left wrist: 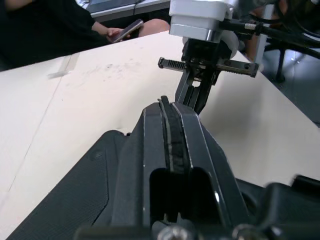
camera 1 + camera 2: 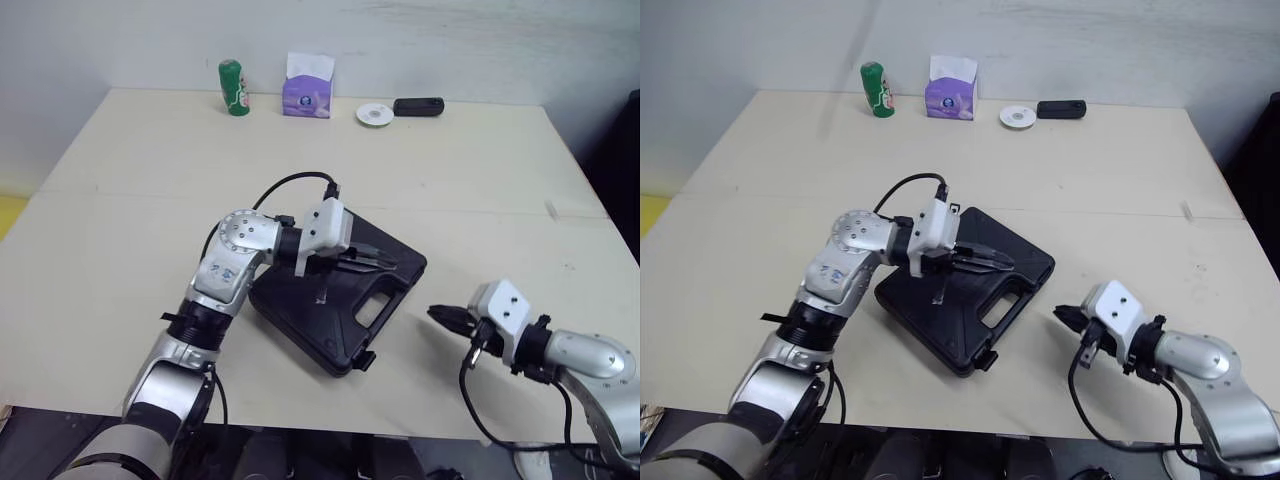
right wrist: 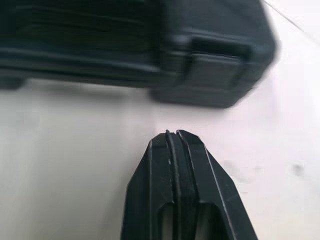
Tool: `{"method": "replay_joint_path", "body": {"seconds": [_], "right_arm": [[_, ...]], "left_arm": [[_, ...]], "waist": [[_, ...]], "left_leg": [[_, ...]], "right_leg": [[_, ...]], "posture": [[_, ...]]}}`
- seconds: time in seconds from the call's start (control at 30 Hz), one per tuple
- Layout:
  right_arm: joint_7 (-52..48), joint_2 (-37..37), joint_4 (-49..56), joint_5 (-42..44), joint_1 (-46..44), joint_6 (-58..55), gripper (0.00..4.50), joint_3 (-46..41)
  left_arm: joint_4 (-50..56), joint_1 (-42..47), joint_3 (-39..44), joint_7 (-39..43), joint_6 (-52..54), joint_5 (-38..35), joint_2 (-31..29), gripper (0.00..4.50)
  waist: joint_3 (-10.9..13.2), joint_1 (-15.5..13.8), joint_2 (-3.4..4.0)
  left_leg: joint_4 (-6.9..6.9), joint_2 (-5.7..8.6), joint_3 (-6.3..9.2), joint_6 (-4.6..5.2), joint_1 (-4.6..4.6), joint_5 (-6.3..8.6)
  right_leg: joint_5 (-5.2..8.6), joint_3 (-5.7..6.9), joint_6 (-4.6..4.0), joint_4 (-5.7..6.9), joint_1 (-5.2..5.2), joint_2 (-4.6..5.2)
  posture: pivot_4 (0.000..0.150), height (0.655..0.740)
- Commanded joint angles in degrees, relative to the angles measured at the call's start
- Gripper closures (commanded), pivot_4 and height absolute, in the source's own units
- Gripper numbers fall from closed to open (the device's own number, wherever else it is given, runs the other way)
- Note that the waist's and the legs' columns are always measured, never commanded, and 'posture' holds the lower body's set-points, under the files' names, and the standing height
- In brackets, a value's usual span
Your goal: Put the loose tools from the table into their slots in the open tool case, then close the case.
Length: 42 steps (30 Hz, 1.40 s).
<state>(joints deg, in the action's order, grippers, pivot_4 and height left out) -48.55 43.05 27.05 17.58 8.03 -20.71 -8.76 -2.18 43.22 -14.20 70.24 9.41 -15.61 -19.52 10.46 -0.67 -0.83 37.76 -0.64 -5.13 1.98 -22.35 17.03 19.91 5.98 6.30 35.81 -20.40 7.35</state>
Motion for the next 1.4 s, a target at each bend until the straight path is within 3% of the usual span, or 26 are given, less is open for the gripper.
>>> {"method": "replay_joint_path", "body": {"seconds": [0.03, 0.43, 0.73, 0.9, 1.03, 1.4], "right_arm": [[-2.1, -2.4, 3.4, 3.6, 1.7, 4.2, 4.41, 0.3], [-4.3, -3.1, 1.0, -0.6, 6.0, 10.9, 4.41, 9.7], [-5.0, -3.6, 2.0, -0.1, 7.5, 11.6, 4.41, 13.5], [-3.8, -4.1, 3.2, -1.0, 8.5, 12.4, 4.41, 14.8], [-3.0, -4.4, 4.1, -1.7, 8.5, 12.8, 4.41, 15.9], [-2.3, -4.6, 7.3, -1.8, 6.2, 11.9, 4.41, 17.5]], "left_arm": [[7.9, -4.3, -1.0, 1.7, 2.1, -1.8, -3.1, 4.5], [18.3, -13.9, -2.7, -0.7, 10.6, -2.5, -9.2, 4.5], [16.9, -19.4, -8.9, -4.9, 10.5, 8.0, -15.6, 4.5], [16.4, -21.0, -10.7, -8.3, 12.0, 9.1, -15.6, 4.5], [15.7, -20.6, -12.1, -9.2, 12.0, 9.8, -15.9, 4.5], [13.3, -20.3, -13.7, -9.7, 12.3, 10.1, -16.5, 4.5]], "waist": [[0.0, 0.2, 0.01], [0.0, -0.5, 0.04], [0.0, -0.7, 0.15], [-0.3, -0.7, 0.49], [-0.3, -0.8, 0.52], [-0.5, -0.8, 0.65]], "left_leg": [[0.0, 0.0, 0.0, 0.01, 0.04, 0.0], [-0.02, 0.0, 0.05, 0.04, 0.02, 0.04], [-0.04, -0.03, 0.06, 0.0, 0.14, 0.08], [-0.06, -0.05, 0.08, 0.03, 0.37, 0.26], [-0.42, -0.07, 0.07, -0.03, 1.14, 0.72], [-0.52, -0.07, 0.08, -0.24, 1.15, 0.57]], "right_leg": [[-0.02, -0.02, 0.02, -0.05, 0.03, 0.0], [-0.02, -0.1, 0.01, -0.25, 0.03, 0.07], [0.0, -0.14, -0.01, -0.25, 0.09, 0.07], [0.0, -0.15, -0.03, -0.34, 0.36, 0.09], [0.02, -0.18, -0.06, -0.74, 1.09, 0.12], [0.01, -0.17, -0.07, -0.85, 1.08, 0.12]], "posture": [[0.15, 0.74], [0.15, 0.74], [0.15, 0.74], [0.15, 0.74], [0.15, 0.74], [0.15, 0.74]]}}
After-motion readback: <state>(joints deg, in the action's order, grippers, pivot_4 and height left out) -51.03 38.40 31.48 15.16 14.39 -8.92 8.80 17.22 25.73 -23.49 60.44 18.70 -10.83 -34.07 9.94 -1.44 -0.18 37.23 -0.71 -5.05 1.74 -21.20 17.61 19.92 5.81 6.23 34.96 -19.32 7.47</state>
